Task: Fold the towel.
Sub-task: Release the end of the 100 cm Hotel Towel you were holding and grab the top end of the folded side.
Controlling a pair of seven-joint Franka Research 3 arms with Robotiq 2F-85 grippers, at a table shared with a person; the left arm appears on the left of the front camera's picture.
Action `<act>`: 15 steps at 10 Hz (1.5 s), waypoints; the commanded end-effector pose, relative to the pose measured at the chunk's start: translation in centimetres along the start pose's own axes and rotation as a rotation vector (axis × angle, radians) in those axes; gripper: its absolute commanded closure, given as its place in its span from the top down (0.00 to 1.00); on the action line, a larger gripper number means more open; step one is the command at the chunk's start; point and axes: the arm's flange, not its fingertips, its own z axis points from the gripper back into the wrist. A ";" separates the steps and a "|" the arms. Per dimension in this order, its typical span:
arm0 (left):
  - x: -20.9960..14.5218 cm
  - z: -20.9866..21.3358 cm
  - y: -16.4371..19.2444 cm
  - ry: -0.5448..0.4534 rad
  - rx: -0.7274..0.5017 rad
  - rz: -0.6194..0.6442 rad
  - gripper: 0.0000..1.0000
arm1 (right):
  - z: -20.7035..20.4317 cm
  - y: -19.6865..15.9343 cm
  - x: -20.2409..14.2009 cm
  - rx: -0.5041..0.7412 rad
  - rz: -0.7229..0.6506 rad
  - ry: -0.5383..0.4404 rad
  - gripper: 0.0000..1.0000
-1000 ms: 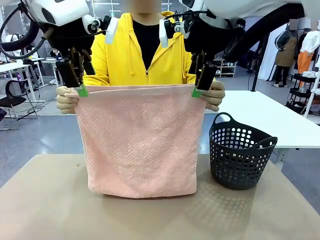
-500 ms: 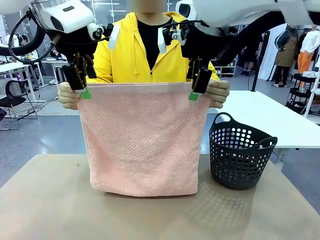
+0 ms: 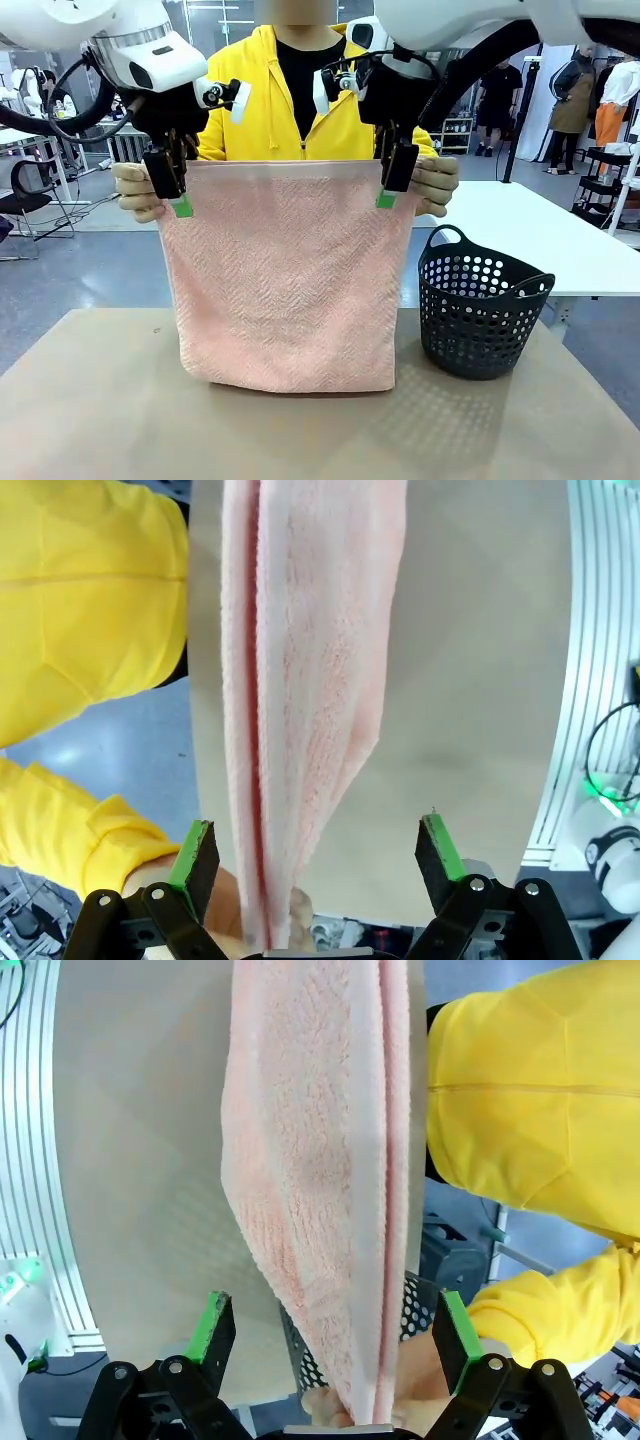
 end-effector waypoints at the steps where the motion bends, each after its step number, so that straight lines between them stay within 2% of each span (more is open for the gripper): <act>1: 0.1 -0.1 0.6 -0.017 -0.059 0.022 1.00 | -1.0 -0.5 0.0 0.062 0.000 -0.014 1.00; 2: 0.0 -0.3 0.5 -0.026 -0.056 0.033 0.95 | -1.5 -0.5 0.0 0.068 0.003 -0.015 1.00; 3: -0.2 -0.1 0.3 -0.041 -0.049 0.033 0.43 | -1.8 -0.4 -0.1 0.065 -0.004 -0.011 0.63; 4: -0.6 0.1 0.1 -0.059 -0.051 0.035 0.39 | -1.9 -0.5 -0.2 0.062 -0.004 -0.009 0.40; 5: -0.7 0.2 0.0 -0.069 -0.052 0.038 0.00 | -1.9 -0.5 -0.2 0.062 -0.004 -0.005 0.04; 7: -1.0 0.2 -0.3 -0.059 -0.064 0.049 0.00 | -1.9 -0.4 -0.1 0.061 -0.004 -0.009 0.00; 8: -1.0 0.1 -0.3 -0.056 -0.063 0.046 0.20 | -1.8 -0.4 -0.2 0.058 -0.006 -0.009 0.00; 9: -1.0 0.1 -0.3 -0.055 -0.063 0.048 0.09 | -1.7 -0.3 -0.2 0.059 -0.013 -0.013 0.02; 10: -1.0 0.0 -0.4 -0.056 -0.067 0.053 0.00 | -1.7 -0.2 -0.2 0.058 -0.014 -0.015 0.00; 15: -1.7 -0.3 -1.0 -0.049 -0.068 0.073 0.00 | -2.1 0.3 -0.3 0.057 -0.026 -0.020 0.00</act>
